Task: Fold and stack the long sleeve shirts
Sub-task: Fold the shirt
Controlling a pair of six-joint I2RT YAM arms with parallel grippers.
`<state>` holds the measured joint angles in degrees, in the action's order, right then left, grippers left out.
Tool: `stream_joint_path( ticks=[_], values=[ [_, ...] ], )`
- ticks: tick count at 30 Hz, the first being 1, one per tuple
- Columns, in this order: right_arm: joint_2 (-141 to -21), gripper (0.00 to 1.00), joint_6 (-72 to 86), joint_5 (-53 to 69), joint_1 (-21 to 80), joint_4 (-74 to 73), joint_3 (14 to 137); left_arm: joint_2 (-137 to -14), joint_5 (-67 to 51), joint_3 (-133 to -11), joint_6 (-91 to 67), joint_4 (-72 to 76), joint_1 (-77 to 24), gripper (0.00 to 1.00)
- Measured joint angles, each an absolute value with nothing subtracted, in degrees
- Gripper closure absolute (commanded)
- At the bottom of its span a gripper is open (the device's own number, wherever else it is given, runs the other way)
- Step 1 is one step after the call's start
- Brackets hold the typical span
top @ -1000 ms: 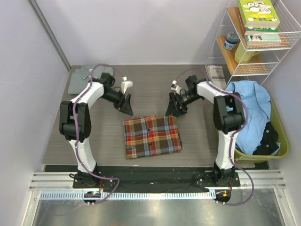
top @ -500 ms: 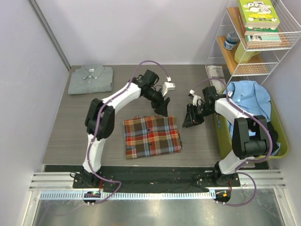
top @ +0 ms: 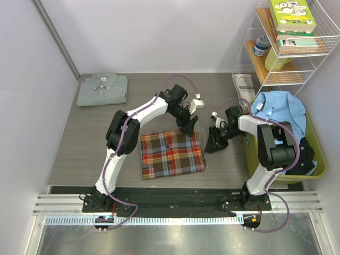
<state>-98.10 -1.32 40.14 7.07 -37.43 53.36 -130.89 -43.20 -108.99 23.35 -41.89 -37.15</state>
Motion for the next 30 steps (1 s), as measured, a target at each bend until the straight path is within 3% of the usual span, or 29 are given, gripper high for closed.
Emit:
stream_joint_path(
  ticks=[15,20,23,25,27,28,30],
  values=[
    [-102.8,0.62,-0.69,46.92,9.28,-36.21,51.96,-131.94,-45.34,-109.4,23.03,-41.74,-37.21,0.31],
    [-103.28,0.68,-0.49,48.42,9.43,-36.01,51.35,-133.32,-46.13,-109.71,22.85,-41.39,-37.5,0.36],
    [-103.72,0.8,-0.3,48.99,9.58,-35.97,51.22,-134.19,-46.78,-109.73,22.79,-41.34,-37.58,0.52],
    [-103.88,0.94,-0.25,49.45,9.63,-35.99,51.2,-134.41,-47.22,-109.73,22.24,-41.34,-37.6,0.76],
    [-103.9,0.99,-0.25,49.87,9.85,-35.97,51.2,-134.41,-47.77,-109.75,21.56,-41.21,-37.6,0.94],
    [-103.9,0.99,-0.3,50.17,9.98,-35.99,51.18,-134.41,-48.16,-109.89,21.21,-41.08,-37.58,1.0],
    [-103.9,0.99,-0.25,50.72,10.2,-35.99,51.11,-134.41,-48.95,-109.93,19.57,-40.62,-37.21,1.0]
  ],
)
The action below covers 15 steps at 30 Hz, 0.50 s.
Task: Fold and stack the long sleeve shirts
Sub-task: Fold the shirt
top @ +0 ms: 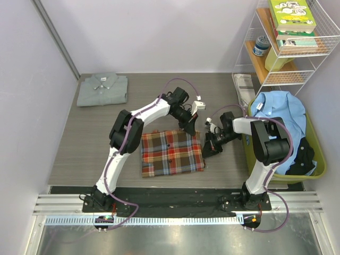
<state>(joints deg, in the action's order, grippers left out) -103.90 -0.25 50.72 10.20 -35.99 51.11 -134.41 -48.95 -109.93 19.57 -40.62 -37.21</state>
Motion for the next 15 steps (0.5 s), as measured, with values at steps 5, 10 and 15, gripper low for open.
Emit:
stream_joint_path(
  ticks=[5,10,15],
  values=[
    [-103.88,0.99,-0.16,51.83,10.79,-35.73,50.57,-134.41,-50.94,-110.93,15.94,-39.53,-36.07,1.0],
    [-103.88,0.99,-0.05,52.42,11.2,-34.7,50.28,-134.43,-52.56,-114.87,12.6,-39.66,-34.35,1.0],
    [-103.88,0.99,-0.03,52.64,11.2,-33.32,50.28,-137.64,-52.51,-118.45,12.4,-41.23,-34.11,0.96]
  ],
)
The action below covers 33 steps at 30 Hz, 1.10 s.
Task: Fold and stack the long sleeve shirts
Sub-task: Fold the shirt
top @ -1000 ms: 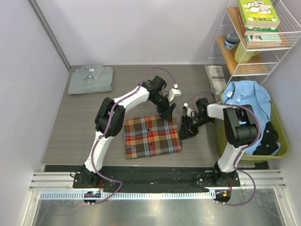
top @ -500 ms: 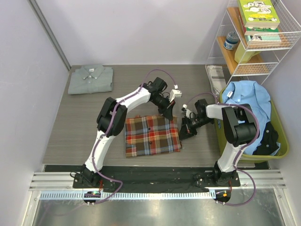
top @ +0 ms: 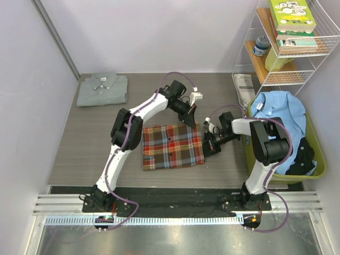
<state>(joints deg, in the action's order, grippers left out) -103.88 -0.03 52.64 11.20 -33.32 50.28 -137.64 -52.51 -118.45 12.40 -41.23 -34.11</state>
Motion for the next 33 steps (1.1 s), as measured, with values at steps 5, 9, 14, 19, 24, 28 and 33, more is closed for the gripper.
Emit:
stream_joint_path(
  ticks=[5,9,14,19,24,28,33],
  values=[
    [-104.47,0.85,0.03,52.29,11.2,-33.47,50.59,-142.52,-50.19,-121.01,13.98,-43.66,-33.87,0.66],
    [-104.53,0.64,0.14,51.22,11.38,-35.16,51.24,-142.54,-48.77,-121.01,13.74,-44.36,-32.36,0.46],
    [-102.28,0.59,-0.95,47.64,11.57,-41.1,55.24,-135.13,-47.18,-116.9,14.44,-46.87,-27.92,0.4],
    [-98.0,0.59,-5.74,40.66,11.64,-48.71,65.08,-116.79,-44.97,-104.18,16.64,-49.5,-21.37,0.42],
    [-95.88,0.62,-7.03,36.49,12.27,-50.35,72.2,-107.77,-41.71,-94.78,19.68,-51.31,-16.69,0.52],
    [-98.19,0.63,-5.41,36.29,16.69,-48.9,76.31,-112.71,-38.81,-91.44,21.28,-51.51,-17.32,0.62],
    [-106.15,0.66,-3.03,35.42,22.0,-44.36,78.89,-118.65,-34.33,-86.8,21.85,-51.2,-17.54,0.73]
  ],
)
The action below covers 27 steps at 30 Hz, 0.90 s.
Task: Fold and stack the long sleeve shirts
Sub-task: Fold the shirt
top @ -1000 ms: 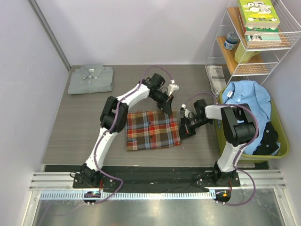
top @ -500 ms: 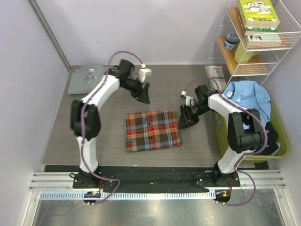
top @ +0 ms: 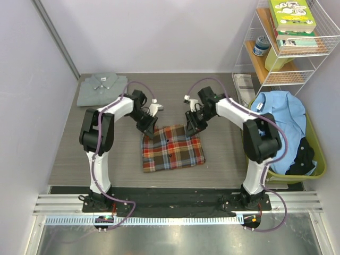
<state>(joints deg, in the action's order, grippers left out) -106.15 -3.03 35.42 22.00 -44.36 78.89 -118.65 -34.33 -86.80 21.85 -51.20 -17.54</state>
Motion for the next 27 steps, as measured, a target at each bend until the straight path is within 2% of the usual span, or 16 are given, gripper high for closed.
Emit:
stream_joint_path(
  ticks=[3,5,9,10,13,17,20,27],
  values=[
    [-113.8,0.66,-2.94,32.14,22.35,-42.94,82.76,-117.14,-34.48,-81.71,23.31,-51.53,-17.61,0.75],
    [-120.14,0.66,-3.07,29.65,21.98,-42.48,87.88,-113.95,-33.61,-77.38,25.04,-51.53,-18.72,0.69],
    [-126.48,0.63,-3.33,29.52,22.41,-43.29,98.35,-108.29,-36.05,-69.84,25.47,-52.73,-22.83,0.4],
    [-127.5,0.61,-3.99,29.19,22.74,-42.83,100.99,-106.48,-39.4,-67.94,24.05,-52.69,-23.33,0.26],
    [-127.96,0.58,-5.54,29.17,23.75,-41.58,104.31,-99.07,-45.56,-62.83,17.54,-48.25,-18.5,0.0],
    [-124.64,0.57,-6.13,30.94,24.82,-41.71,104.27,-87.99,-47.11,-57.89,3.25,-36.42,-8.05,0.0],
    [-118.52,0.57,-5.65,31.75,25.34,-41.56,100.42,-87.18,-46.02,-57.36,-3.6,-30.13,-7.62,0.0],
    [-105.27,0.6,-4.01,32.75,25.93,-42.02,88.4,-104.42,-48.07,-60.6,-9.08,-24.36,-8.6,0.01]
  ],
)
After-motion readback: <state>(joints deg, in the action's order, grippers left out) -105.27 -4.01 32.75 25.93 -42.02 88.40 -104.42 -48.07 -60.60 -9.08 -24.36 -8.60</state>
